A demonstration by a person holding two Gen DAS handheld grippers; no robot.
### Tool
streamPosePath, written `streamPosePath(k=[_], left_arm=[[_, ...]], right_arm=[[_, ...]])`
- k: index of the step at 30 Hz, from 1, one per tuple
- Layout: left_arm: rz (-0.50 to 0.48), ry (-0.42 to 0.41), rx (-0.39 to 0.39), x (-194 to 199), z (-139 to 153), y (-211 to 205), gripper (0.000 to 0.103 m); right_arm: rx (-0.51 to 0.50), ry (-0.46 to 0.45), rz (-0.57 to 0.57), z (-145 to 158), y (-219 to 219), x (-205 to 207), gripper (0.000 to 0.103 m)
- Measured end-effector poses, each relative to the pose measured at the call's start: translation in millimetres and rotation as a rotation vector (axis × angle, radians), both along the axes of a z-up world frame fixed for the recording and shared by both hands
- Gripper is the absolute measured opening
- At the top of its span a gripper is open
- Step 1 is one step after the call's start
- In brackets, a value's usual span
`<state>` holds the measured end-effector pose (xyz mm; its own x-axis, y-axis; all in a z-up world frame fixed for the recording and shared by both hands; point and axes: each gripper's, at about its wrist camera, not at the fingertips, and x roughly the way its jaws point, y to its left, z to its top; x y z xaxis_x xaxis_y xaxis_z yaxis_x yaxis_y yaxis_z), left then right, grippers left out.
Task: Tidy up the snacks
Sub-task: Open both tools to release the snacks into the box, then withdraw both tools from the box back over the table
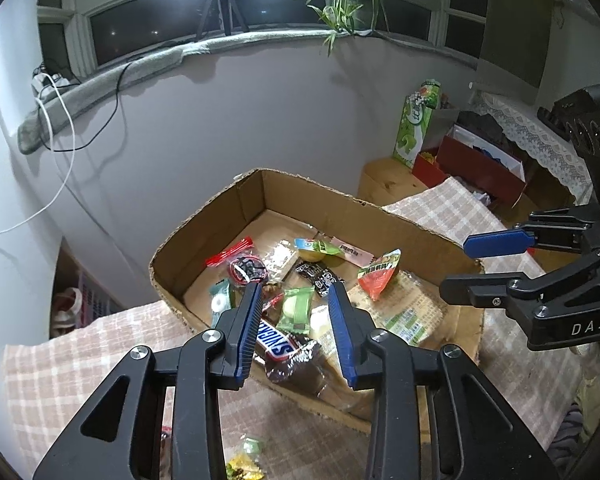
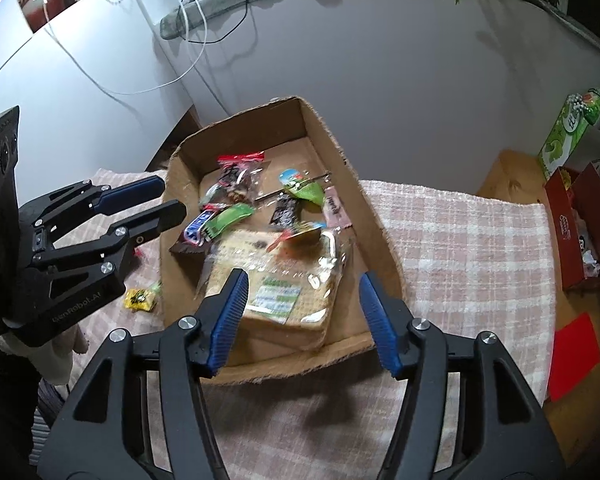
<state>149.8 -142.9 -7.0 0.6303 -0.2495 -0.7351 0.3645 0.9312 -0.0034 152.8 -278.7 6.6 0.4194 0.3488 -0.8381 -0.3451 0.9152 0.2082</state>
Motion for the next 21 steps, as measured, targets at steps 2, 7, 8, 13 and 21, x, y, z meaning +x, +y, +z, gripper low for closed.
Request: streamPosePath(k=[2,7,8,13,21], left_arm=[[0.003,-0.004,-0.008,-5.5,3.5,3.9,0.033],[0.028,-0.017,-0.033,-24.3,14.7,22.4,0.033],[0.036,-0.021,-0.038,-28.9,17.1,26.8,0.032],[0.094,-0.04,-0.054,-63.1,29.0,59.6,0.033],[0.236,-0.058,-0.061,-139.9,40.9,121.2,0.033]], right_arm=[[-0.007,-0.005,0.008,1.7,3.1,-8.4,0.061],[0.038,0.004,0.007,5.4,6.3,-37.4,0.061],[0.044,0.004,0.005,6.0,7.3,-43.9,0.061],[0.057,-0.03,0.026,13.7,19.8,-85.4,0.061],[0.053,-0.079,0.097,24.8,55.1,-154.8,0.061]])
